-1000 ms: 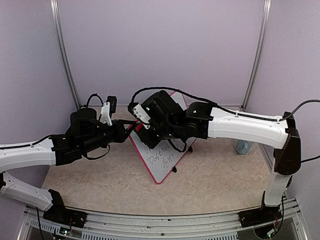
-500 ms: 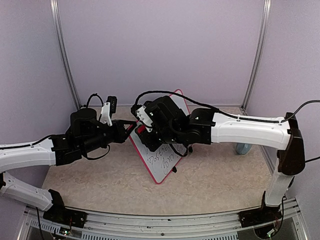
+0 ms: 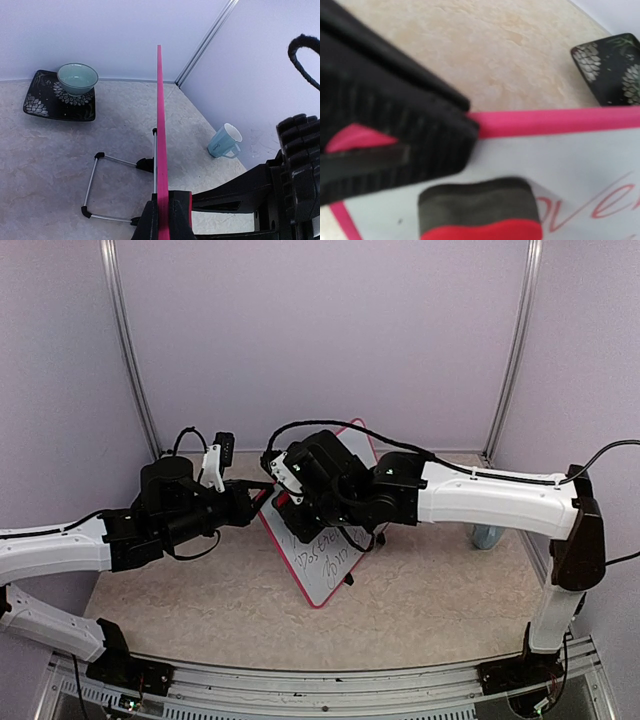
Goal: Erase the whiteboard
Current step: Erase the whiteboard at the center of the board.
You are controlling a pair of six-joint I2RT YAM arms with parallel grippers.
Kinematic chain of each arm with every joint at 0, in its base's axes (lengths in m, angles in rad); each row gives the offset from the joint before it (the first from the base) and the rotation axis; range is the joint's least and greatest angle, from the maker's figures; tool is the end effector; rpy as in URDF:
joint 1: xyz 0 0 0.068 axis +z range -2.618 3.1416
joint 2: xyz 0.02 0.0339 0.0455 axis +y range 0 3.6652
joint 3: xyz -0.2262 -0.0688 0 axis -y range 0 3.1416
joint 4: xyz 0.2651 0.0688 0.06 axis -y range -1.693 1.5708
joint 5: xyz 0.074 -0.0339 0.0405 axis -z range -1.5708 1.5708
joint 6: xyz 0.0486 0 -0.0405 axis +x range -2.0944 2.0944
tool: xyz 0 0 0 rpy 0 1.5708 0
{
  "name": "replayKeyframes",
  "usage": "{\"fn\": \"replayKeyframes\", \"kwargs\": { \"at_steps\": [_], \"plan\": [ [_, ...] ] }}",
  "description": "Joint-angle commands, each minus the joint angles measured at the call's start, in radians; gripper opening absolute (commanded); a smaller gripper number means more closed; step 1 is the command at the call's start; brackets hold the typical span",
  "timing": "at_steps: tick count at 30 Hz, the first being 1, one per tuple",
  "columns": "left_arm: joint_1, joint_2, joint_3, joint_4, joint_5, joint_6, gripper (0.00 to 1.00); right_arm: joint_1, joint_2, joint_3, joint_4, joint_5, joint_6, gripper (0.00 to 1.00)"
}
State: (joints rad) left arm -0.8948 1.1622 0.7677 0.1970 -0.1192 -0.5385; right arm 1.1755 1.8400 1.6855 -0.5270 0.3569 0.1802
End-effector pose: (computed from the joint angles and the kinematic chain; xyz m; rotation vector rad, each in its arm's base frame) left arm 0.2033 -0.2443 0.2506 0.2402 1.8477 -0.9183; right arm 0.1867 0.4034 0.2747 -0.8907 2.0385 0.3509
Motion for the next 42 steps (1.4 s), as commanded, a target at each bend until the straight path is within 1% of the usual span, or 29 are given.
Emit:
{"fn": "replayKeyframes", "kwargs": {
  "at_steps": [1,7,12,18,21,28,30,32,33,35,42],
  "plan": [
    [-0.046,0.002,-0.007,-0.021,0.119,0.006,0.0,-0.018,0.07,0.102,-0.05,0.133,-0.001,0.28],
    [-0.05,-0.001,-0.004,-0.021,0.118,0.009,0.0,-0.043,0.086,0.104,-0.041,0.156,-0.002,0.29],
    [-0.051,0.002,-0.001,-0.018,0.119,0.01,0.0,-0.043,0.083,0.094,-0.024,0.138,-0.002,0.28],
    [-0.052,0.004,0.003,-0.016,0.118,0.015,0.0,0.002,0.023,0.012,0.079,-0.029,-0.084,0.3],
    [-0.052,0.004,0.002,-0.012,0.118,0.018,0.0,0.013,0.002,-0.015,0.102,-0.104,-0.089,0.3],
    [-0.052,0.013,0.002,-0.009,0.12,0.016,0.0,0.015,-0.019,-0.043,0.125,-0.133,-0.089,0.3],
    [-0.052,0.013,0.002,-0.008,0.12,0.016,0.0,0.015,-0.017,-0.044,0.124,-0.112,-0.082,0.3],
    [-0.052,0.013,0.002,-0.005,0.121,0.016,0.0,0.014,0.0,-0.02,0.092,-0.049,-0.07,0.3],
    [-0.052,0.013,0.002,-0.005,0.121,0.015,0.0,0.01,0.014,-0.004,0.07,0.007,-0.06,0.3],
    [-0.051,0.013,0.002,-0.005,0.121,0.015,0.0,0.0,0.039,0.02,0.034,0.057,-0.043,0.29],
    [-0.052,0.011,-0.001,0.0,0.128,0.014,0.0,-0.049,0.047,0.013,0.036,0.096,-0.013,0.29]
  ]
}}
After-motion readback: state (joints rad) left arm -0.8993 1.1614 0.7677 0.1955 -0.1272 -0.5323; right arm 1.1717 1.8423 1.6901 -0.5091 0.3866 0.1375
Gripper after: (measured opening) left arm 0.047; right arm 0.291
